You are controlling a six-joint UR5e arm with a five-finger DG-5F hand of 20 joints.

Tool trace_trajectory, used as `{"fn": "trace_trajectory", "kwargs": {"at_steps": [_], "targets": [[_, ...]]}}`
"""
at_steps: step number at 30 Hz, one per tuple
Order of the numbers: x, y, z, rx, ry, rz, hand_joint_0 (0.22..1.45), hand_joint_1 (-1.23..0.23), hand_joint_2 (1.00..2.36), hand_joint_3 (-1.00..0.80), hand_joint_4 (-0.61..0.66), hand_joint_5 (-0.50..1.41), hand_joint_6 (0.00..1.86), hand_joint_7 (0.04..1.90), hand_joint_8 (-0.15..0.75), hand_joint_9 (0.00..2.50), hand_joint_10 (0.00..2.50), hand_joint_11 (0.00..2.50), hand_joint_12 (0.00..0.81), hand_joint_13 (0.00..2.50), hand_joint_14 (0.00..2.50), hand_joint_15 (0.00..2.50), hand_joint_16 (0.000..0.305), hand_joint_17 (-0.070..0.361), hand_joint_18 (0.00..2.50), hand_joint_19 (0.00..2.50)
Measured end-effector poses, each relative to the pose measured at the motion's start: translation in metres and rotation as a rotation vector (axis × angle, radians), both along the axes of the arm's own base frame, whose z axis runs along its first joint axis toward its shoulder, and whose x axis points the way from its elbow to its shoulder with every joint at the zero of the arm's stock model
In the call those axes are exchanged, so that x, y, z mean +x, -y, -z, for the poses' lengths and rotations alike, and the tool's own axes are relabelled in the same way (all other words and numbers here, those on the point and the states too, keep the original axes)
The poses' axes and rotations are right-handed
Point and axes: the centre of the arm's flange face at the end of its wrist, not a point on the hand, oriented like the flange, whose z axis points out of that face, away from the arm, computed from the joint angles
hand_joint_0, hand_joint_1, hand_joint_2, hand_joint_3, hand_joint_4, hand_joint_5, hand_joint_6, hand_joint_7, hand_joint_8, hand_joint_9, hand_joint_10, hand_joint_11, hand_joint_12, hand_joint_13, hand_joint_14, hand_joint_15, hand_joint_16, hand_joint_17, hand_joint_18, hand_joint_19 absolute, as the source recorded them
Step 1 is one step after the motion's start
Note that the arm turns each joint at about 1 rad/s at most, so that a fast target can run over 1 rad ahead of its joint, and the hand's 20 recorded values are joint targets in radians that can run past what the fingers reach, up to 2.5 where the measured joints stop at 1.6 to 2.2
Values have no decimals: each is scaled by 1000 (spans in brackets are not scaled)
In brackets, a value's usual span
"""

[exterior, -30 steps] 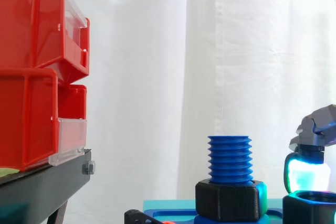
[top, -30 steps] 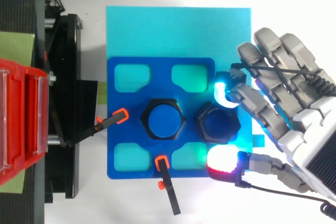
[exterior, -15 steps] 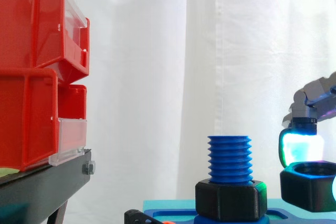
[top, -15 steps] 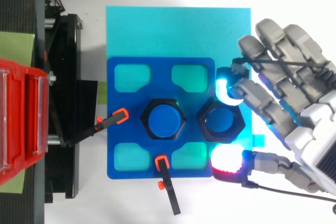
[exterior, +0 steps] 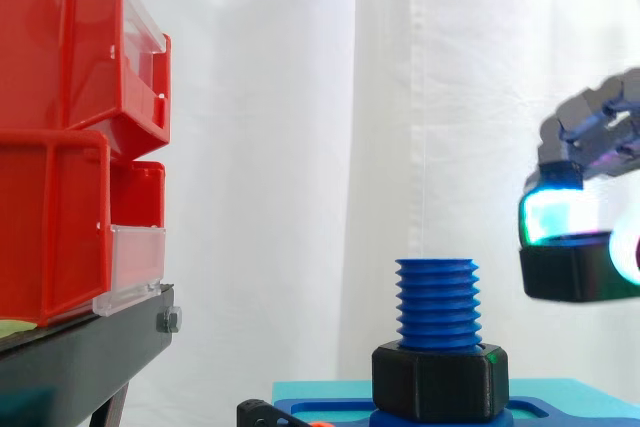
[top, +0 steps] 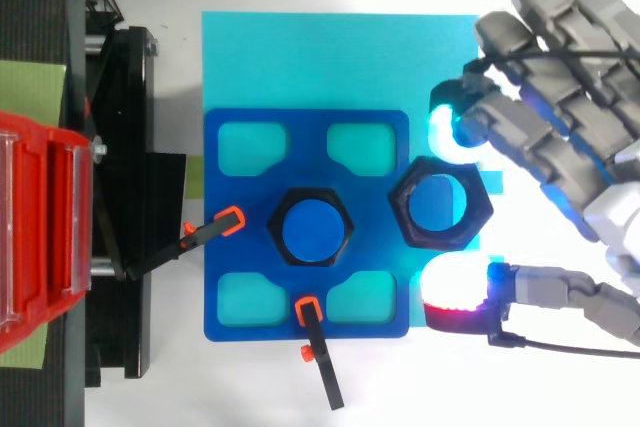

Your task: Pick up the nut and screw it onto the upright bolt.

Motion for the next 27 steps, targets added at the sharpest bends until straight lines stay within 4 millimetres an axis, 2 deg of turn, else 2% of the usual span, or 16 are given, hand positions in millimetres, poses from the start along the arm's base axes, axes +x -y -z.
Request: {"fn": "trace_trajectory", "kwargs": {"at_steps": [5, 10, 18, 27], "targets": [[12, 12, -21, 67, 45, -43, 512, -661, 1000, -500, 200, -188, 502, 1278, 312, 331, 0, 0, 377, 246, 0, 0, 58, 130, 246, 0], [23, 22, -30, 110, 78, -119, 512, -660, 1000, -500, 205, -187, 501, 1281, 310, 328, 0, 0, 376, 253, 0, 0, 58, 130, 249, 0], [38, 36, -35, 210, 164, -246, 512, -656, 1000, -500, 207, -187, 502, 1280, 312, 329, 0, 0, 375, 256, 0, 0, 58, 130, 263, 0], [60, 50, -24, 262, 253, -374, 513, -649, 1000, -500, 208, -186, 502, 1280, 313, 338, 0, 0, 374, 262, 0, 0, 57, 129, 266, 0]]}}
